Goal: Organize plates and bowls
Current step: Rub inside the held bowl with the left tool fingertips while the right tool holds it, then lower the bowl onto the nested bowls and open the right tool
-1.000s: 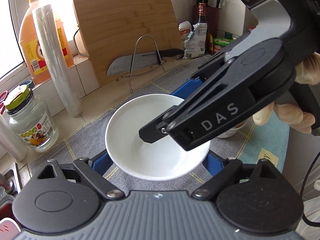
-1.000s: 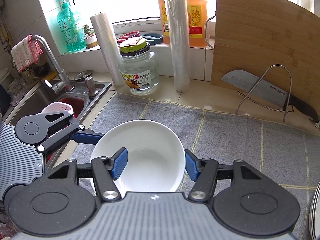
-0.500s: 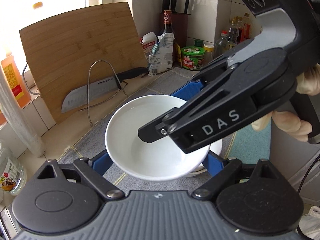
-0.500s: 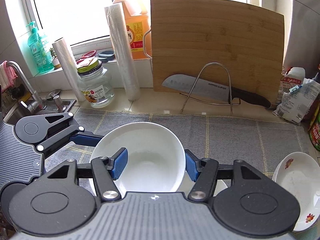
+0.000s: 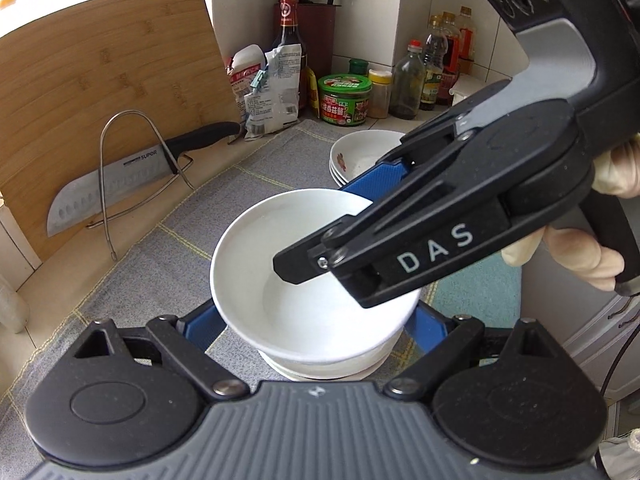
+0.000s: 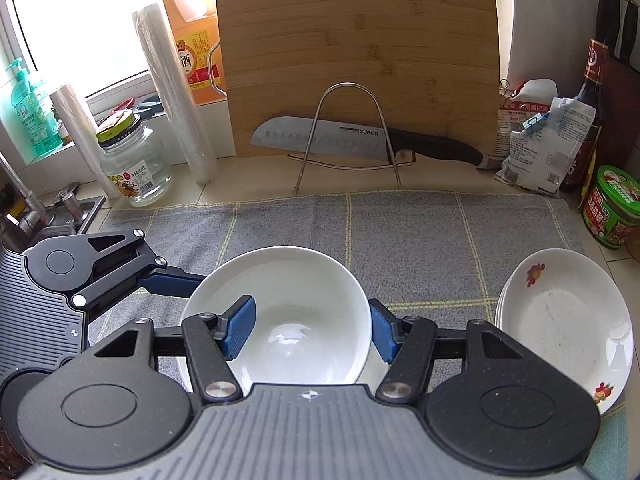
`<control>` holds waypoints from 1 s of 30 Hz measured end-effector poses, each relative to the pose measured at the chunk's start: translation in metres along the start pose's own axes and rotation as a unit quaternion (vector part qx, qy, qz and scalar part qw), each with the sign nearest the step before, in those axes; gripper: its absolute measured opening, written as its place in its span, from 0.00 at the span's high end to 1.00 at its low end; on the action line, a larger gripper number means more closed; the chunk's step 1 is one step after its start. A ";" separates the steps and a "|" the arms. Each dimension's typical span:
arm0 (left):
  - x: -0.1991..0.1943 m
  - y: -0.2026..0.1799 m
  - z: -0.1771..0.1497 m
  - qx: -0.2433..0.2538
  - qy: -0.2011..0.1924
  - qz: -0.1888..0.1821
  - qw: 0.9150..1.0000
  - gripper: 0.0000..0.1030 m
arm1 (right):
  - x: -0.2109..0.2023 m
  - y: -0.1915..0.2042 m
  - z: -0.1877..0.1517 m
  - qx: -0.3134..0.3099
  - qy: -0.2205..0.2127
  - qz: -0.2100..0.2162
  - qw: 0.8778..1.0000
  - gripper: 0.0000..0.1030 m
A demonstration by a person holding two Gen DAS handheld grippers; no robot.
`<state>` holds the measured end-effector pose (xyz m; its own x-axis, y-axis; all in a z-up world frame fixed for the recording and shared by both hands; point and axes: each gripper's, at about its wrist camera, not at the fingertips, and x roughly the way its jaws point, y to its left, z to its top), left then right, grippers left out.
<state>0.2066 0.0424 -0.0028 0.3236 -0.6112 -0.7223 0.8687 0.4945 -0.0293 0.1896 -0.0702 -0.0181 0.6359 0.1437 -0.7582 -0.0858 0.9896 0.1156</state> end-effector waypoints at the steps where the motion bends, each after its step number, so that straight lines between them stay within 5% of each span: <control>1: 0.003 0.000 0.000 -0.001 0.003 -0.002 1.000 0.09 | 0.001 -0.002 -0.002 0.004 0.002 0.000 1.000 0.36; 30: 0.022 -0.002 -0.011 0.003 0.006 -0.005 1.000 0.09 | 0.018 -0.009 -0.014 0.007 0.009 -0.009 1.000 0.36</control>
<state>0.2082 0.0349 -0.0266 0.3106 -0.6092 -0.7297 0.8743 0.4843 -0.0321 0.1907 -0.0762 -0.0418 0.6230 0.1258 -0.7721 -0.0638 0.9919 0.1101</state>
